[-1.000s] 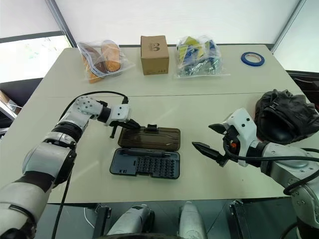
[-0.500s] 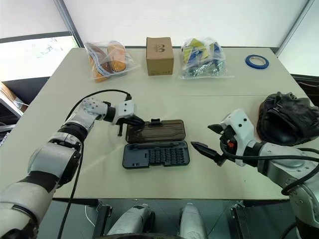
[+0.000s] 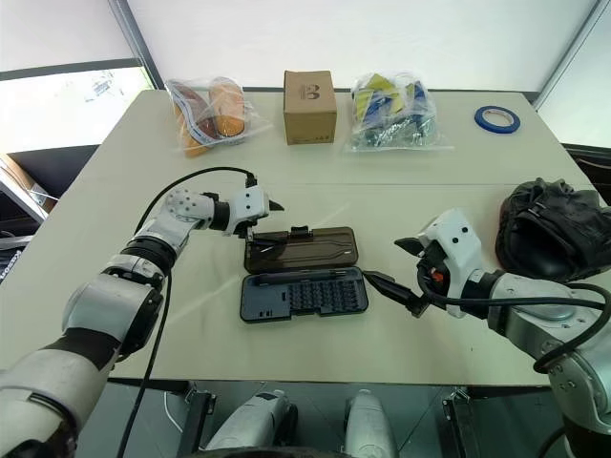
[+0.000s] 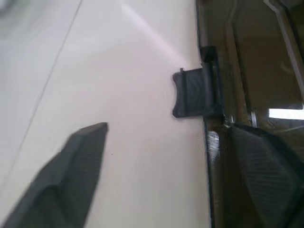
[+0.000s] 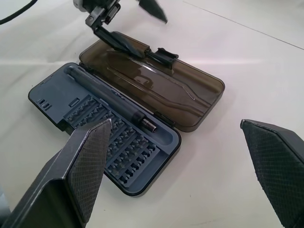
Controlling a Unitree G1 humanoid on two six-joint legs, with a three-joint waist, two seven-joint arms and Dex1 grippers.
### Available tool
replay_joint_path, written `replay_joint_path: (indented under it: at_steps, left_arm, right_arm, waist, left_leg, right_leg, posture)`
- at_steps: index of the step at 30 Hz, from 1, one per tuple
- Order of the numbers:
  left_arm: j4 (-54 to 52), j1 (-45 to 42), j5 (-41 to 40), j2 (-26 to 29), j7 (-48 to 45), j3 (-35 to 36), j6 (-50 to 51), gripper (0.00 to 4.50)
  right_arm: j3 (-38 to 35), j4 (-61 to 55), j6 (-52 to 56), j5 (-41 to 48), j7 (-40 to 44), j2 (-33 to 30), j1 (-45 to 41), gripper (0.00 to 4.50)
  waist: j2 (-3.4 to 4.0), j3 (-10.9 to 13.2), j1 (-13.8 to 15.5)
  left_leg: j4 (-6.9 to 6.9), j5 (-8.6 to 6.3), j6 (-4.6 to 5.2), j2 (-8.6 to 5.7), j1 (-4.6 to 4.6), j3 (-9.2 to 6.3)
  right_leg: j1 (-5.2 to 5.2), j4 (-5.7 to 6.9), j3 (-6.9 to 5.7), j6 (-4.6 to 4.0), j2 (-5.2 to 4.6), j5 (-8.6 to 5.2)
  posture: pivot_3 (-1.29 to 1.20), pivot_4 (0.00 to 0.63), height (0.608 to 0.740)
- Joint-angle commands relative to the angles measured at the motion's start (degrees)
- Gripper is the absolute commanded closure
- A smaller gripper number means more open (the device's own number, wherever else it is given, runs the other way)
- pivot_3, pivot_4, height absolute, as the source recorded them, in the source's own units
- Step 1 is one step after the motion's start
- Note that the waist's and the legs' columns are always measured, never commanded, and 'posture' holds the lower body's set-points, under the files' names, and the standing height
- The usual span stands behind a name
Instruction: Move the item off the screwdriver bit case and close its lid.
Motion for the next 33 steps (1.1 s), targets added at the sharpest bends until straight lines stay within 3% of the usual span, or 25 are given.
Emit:
replay_joint_path:
  at_steps: [1,4,8,18,21,25,28,33]
  left_arm:
    - [-0.44,-2.88,-1.36,0.62,1.35,2.28,-0.91,0.05]
    - [-2.27,-4.94,-7.18,1.76,-4.92,6.85,2.66,0.05]
    - [-19.33,-1.63,-19.29,7.24,-23.09,11.61,24.54,0.05]
    - [-76.69,25.73,-39.1,17.93,-14.46,17.59,68.8,0.05]
    - [-87.13,33.98,-42.16,19.56,-10.54,19.09,72.22,0.85]
    - [-95.76,42.71,-44.24,20.7,-6.24,20.08,73.56,2.91]
    - [-98.27,50.77,-39.2,23.34,-6.05,17.28,66.41,4.43]
    - [-95.57,54.96,-35.45,23.92,-5.18,13.9,59.47,4.43]
  right_arm:
    - [0.03,0.32,-1.56,0.22,0.41,-1.02,-0.83,0.0]
    - [0.22,0.8,-1.85,0.61,0.9,-1.4,-1.5,0.0]
    - [1.29,2.06,-2.57,2.56,2.35,-0.46,-3.52,0.0]
    - [10.29,11.91,-9.38,-2.49,6.13,0.59,-11.98,0.0]
    - [13.07,16.3,-12.02,-4.99,7.44,1.21,-15.84,0.0]
    - [16.51,21.51,-15.14,-8.63,8.65,2.47,-20.63,0.0]
    - [19.32,27.35,-18.29,-12.65,9.65,3.43,-24.86,0.0]
    - [22.52,35.64,-21.79,-17.55,11.27,5.47,-31.01,0.0]
  waist:
    - [-0.03,0.02,0.01]
    - [-0.22,0.13,-0.03]
    - [-0.23,0.14,-1.37]
    - [-0.18,0.14,-3.36]
    - [-0.17,0.15,-3.12]
    - [-0.12,0.17,-2.64]
    - [-0.09,0.18,-2.85]
    - [-0.01,0.23,-2.52]
  left_leg:
    - [0.0,0.0,0.0,0.0,-0.01,0.0]
    - [0.0,0.0,0.0,0.01,-0.1,0.0]
    - [-0.03,0.0,-0.01,0.04,-0.16,0.01]
    - [-0.47,0.01,-0.03,0.12,-0.04,-0.02]
    - [-0.5,0.02,-0.03,0.13,0.0,0.0]
    - [-0.52,0.06,-0.11,0.19,0.03,-0.06]
    - [-0.56,0.06,-0.11,0.19,0.07,-0.03]
    - [-0.66,0.06,-0.11,0.2,0.11,-0.06]
  right_leg:
    - [0.0,-0.01,0.0,0.0,0.0,0.0]
    - [-0.11,-0.01,0.0,0.0,0.01,0.0]
    - [-0.23,0.09,-0.01,0.0,0.02,0.0]
    - [-0.3,0.09,0.04,-0.01,0.04,0.0]
    - [-0.31,-0.02,0.06,-0.01,0.05,0.0]
    - [0.02,-0.62,0.01,-0.01,0.13,0.0]
    - [0.09,-0.76,0.0,-0.01,0.12,0.0]
    - [0.12,-0.79,-0.05,-0.02,0.11,-0.01]
  posture:
    - [0.0,0.15,0.74]
    - [0.0,0.15,0.74]
    - [0.0,0.15,0.74]
    - [0.0,0.15,0.74]
    - [0.0,0.15,0.74]
    - [0.0,0.15,0.74]
    - [0.0,0.15,0.74]
    - [0.0,0.15,0.74]
